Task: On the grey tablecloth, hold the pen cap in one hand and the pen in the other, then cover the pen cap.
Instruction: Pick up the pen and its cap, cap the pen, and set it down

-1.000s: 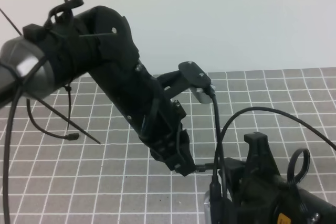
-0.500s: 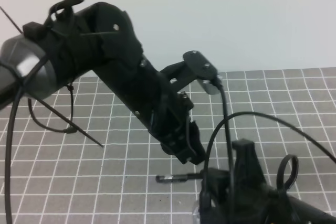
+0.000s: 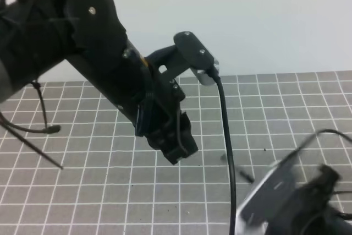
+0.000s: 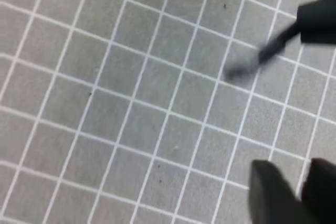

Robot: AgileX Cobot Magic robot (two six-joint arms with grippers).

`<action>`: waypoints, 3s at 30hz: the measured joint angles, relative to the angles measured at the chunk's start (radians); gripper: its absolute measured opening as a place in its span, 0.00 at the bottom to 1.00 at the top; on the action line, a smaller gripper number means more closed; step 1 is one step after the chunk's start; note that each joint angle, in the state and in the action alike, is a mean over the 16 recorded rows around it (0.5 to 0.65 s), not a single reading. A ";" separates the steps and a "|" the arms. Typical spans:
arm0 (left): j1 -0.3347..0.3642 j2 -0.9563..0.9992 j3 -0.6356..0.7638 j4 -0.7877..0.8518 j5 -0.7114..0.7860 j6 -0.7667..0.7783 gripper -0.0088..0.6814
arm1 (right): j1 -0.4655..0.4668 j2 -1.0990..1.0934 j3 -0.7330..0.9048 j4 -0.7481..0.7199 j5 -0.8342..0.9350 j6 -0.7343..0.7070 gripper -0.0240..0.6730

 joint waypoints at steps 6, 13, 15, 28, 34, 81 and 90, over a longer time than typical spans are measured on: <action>0.001 -0.037 0.001 0.036 -0.004 -0.086 0.09 | -0.015 -0.040 0.005 0.135 0.068 0.380 0.14; 0.002 -0.074 0.005 0.047 -0.045 -0.156 0.02 | -0.066 -0.095 -0.016 0.350 0.077 0.438 0.14; 0.002 -0.086 0.006 0.048 -0.061 -0.166 0.01 | -0.085 -0.106 -0.031 0.410 0.073 0.383 0.14; 0.002 -0.228 0.076 0.043 -0.209 -0.176 0.01 | -0.218 -0.127 -0.134 0.744 0.062 -0.050 0.14; 0.002 -0.320 0.212 0.041 -0.363 -0.177 0.01 | -0.266 -0.126 -0.145 0.926 0.056 -0.243 0.14; 0.003 -0.686 0.801 -0.245 -0.915 -0.208 0.01 | -0.292 -0.119 -0.149 1.093 0.076 -0.770 0.14; 0.002 -0.835 0.947 -0.283 -1.038 -0.255 0.01 | -0.345 -0.044 -0.149 1.064 -0.041 -0.602 0.14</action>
